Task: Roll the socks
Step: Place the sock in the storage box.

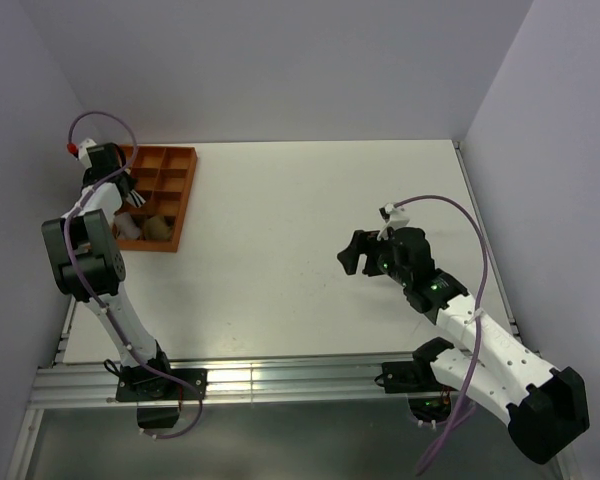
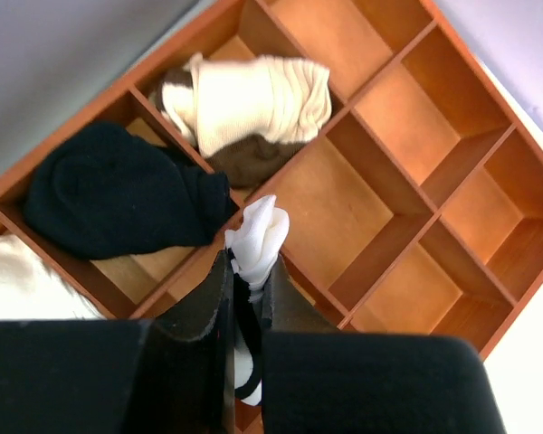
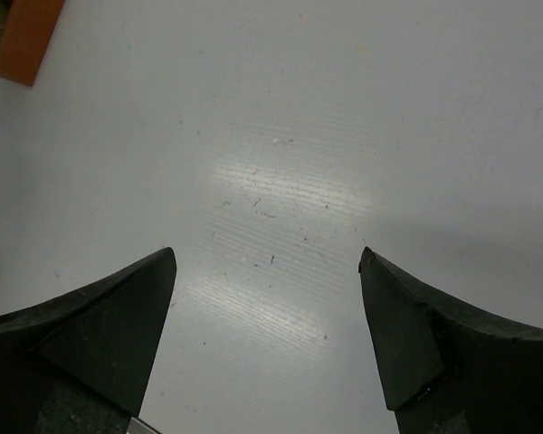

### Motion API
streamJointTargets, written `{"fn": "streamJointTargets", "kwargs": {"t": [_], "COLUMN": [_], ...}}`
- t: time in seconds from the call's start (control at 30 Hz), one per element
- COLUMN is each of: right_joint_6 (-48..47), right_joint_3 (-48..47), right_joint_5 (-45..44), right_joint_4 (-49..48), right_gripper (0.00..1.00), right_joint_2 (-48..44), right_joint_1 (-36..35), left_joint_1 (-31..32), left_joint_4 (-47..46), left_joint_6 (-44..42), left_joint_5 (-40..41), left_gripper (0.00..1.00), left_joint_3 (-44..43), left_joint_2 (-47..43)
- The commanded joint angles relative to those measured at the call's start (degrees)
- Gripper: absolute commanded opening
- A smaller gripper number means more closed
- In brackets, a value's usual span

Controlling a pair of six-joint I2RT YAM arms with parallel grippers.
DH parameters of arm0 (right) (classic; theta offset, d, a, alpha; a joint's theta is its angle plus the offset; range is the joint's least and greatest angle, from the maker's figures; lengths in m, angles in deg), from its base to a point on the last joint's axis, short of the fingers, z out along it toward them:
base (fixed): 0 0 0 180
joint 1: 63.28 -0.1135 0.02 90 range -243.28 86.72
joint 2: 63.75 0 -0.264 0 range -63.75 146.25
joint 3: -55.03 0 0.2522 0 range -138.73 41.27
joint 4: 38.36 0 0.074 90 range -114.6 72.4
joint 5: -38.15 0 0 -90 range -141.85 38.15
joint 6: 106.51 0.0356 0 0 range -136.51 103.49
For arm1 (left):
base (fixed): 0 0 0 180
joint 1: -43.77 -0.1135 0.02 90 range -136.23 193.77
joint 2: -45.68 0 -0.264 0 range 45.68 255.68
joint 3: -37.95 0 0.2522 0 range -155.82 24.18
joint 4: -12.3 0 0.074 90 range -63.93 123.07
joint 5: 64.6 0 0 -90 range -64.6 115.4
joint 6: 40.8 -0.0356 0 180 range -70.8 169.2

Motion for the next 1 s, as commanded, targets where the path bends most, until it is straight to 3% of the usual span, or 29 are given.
{"fn": "streamJointTargets", "kwargs": {"t": [0.0,0.2,0.77,0.97], "right_joint_6": [-1.4,-1.5,-1.6,-2.0], "right_joint_3": [-0.7,-0.2,0.9,0.5], "right_joint_5": [0.1,0.5,0.6,0.6], "right_joint_4": [-2.4,-3.1,-3.9,-3.0], "right_gripper": [0.89,0.89,0.88,0.87], "right_joint_2": [-0.1,-0.7,-1.7,-1.5], "right_joint_1": [0.3,0.3,0.3,0.3], "left_joint_1": [0.1,0.2,-0.9,-1.3], "left_joint_4": [-0.3,5.0,20.0,22.5], "left_joint_6": [-0.7,-0.6,-2.2,-1.8], "left_joint_5": [-1.6,-2.0,-6.9,-7.6], "left_gripper": [0.00,0.00,0.00,0.13], "left_joint_3": [0.9,-0.3,-14.3,-17.1], "left_joint_2": [1.0,2.5,15.5,18.1]}}
